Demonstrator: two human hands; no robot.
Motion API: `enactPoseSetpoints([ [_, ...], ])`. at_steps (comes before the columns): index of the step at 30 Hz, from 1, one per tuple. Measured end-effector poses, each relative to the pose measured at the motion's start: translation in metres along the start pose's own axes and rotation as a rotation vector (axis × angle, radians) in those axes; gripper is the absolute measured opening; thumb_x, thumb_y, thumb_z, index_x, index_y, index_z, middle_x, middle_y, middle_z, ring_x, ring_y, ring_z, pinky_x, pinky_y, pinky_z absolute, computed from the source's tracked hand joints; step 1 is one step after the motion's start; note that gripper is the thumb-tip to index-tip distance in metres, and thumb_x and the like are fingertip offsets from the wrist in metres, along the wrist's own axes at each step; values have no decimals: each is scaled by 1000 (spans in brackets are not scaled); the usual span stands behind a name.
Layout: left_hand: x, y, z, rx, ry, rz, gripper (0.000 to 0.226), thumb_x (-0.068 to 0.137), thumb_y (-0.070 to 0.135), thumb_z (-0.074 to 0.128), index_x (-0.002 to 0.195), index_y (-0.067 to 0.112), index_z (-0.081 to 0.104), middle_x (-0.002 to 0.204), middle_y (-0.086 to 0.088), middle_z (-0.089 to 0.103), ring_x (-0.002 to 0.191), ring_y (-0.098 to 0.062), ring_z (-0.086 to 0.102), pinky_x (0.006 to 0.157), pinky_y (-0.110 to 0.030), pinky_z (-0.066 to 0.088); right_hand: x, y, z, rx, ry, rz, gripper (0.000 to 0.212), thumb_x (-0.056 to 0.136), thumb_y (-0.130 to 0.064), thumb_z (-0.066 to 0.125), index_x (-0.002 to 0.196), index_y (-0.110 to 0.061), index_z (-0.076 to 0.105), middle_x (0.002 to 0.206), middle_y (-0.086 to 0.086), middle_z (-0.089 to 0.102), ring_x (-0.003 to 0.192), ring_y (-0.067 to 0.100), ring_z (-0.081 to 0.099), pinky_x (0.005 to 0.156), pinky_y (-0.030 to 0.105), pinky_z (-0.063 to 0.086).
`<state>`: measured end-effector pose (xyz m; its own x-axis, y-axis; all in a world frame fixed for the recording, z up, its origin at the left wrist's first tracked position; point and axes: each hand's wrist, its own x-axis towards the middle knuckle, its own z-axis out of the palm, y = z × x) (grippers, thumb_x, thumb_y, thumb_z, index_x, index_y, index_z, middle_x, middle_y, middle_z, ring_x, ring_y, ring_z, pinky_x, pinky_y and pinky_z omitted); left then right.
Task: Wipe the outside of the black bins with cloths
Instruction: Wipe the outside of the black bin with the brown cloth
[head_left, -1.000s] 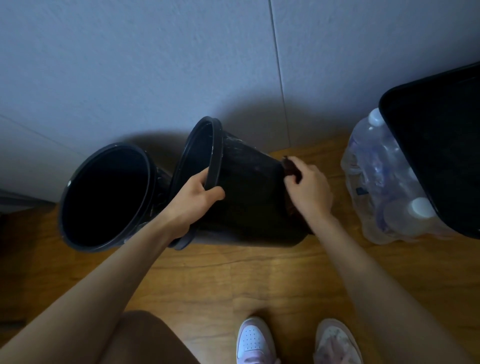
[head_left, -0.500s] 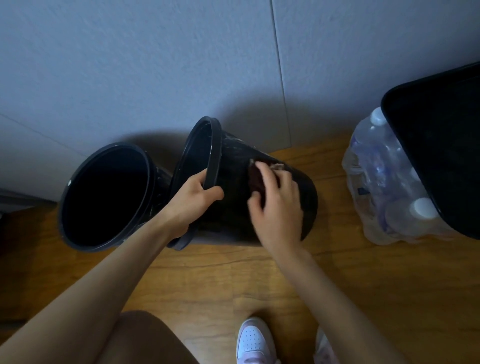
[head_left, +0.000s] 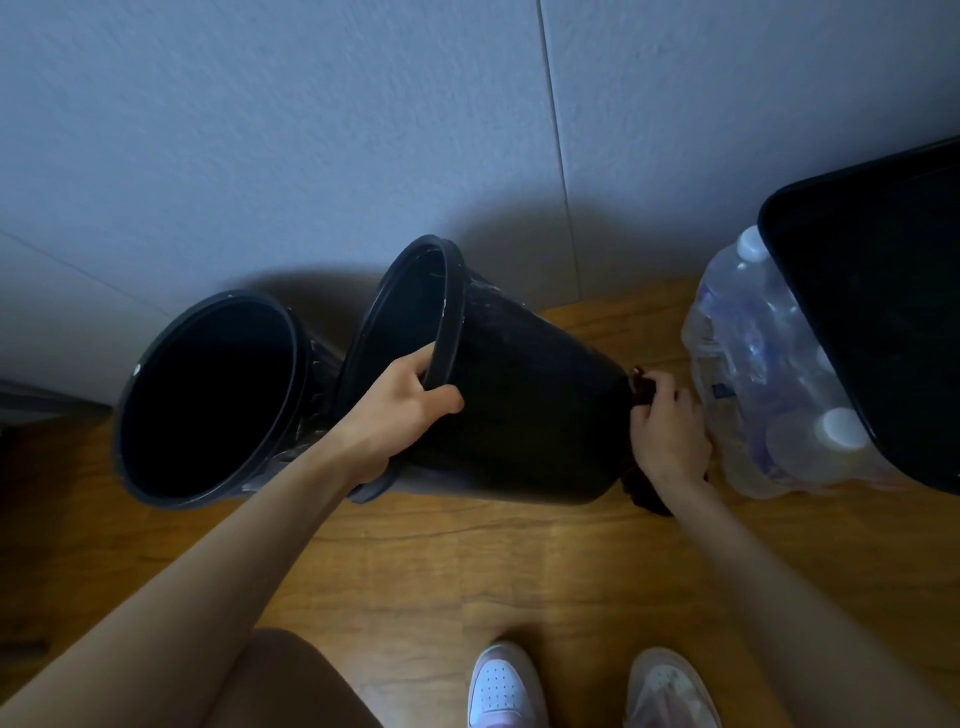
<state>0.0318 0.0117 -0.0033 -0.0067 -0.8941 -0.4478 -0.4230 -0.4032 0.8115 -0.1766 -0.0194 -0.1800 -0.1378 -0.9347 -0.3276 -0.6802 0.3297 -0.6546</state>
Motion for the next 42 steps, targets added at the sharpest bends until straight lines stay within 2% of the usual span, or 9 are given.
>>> enactPoseSetpoints([
  [6, -2, 7, 2, 49, -13, 46, 30, 91, -1, 50, 97, 28, 55, 90, 3, 64, 72, 4, 65, 61, -8, 49, 3, 8, -9, 114, -47, 30, 30, 94, -17, 45, 123, -17, 43, 110, 7, 56, 90, 19, 55, 70, 38, 50],
  [10, -10, 11, 1, 35, 35, 85, 32, 91, -2, 49, 103, 27, 53, 92, 8, 63, 76, 3, 65, 63, -8, 51, -5, -2, -33, 295, 27, -64, 35, 92, -12, 46, 126, -22, 42, 117, 3, 53, 100, 22, 57, 74, 40, 54],
  [14, -17, 10, 2, 80, 53, 88, 39, 92, -1, 48, 124, 21, 48, 97, 11, 60, 90, -4, 61, 74, -17, 53, -18, -28, -63, 700, -43, -44, 36, 94, -12, 44, 123, -32, 45, 123, -2, 51, 109, 19, 53, 84, 39, 52],
  [18, -20, 10, 6, 71, 53, 98, 35, 91, -2, 48, 112, 25, 52, 90, 9, 61, 81, -2, 61, 64, -8, 51, -31, -48, -79, 1212, -282, 63, 36, 94, -7, 43, 124, -24, 52, 114, -1, 61, 100, 16, 62, 74, 31, 55],
  [22, -12, 9, 11, 28, 36, 105, 36, 90, -3, 49, 96, 32, 54, 90, 3, 64, 81, -7, 63, 64, -13, 53, -31, -43, -71, 1443, -443, 106, 48, 88, -2, 47, 133, -20, 48, 125, 9, 60, 112, 25, 60, 94, 43, 49],
  [25, -5, 9, 13, -17, 21, 94, 34, 90, -3, 50, 98, 29, 55, 93, 0, 66, 85, -13, 64, 67, -19, 55, -22, -32, -70, 1415, -446, 151, 53, 83, -1, 54, 134, -16, 47, 125, 10, 59, 112, 25, 59, 93, 40, 48],
  [31, 0, 12, 10, -9, 18, 83, 35, 90, -2, 50, 109, 27, 53, 94, 4, 65, 86, -10, 64, 67, -14, 55, -10, -30, -75, 972, -445, 139, 40, 82, 1, 61, 120, -11, 57, 106, 4, 66, 102, 21, 62, 76, 29, 51],
  [37, -7, 15, 8, 221, 77, 166, 41, 89, 0, 52, 126, 18, 50, 104, -2, 64, 95, -12, 62, 83, -25, 52, -14, -39, -90, 970, -468, 166, 35, 80, -2, 64, 111, -16, 61, 105, 5, 67, 97, 22, 63, 75, 30, 51],
  [42, -8, 16, 18, 432, 67, 220, 42, 89, 4, 53, 128, 20, 47, 87, 7, 59, 77, -6, 59, 70, -17, 50, -19, -50, -111, 727, -331, 6, 38, 77, -13, 72, 114, -20, 62, 104, -2, 67, 98, 17, 62, 75, 29, 51],
])
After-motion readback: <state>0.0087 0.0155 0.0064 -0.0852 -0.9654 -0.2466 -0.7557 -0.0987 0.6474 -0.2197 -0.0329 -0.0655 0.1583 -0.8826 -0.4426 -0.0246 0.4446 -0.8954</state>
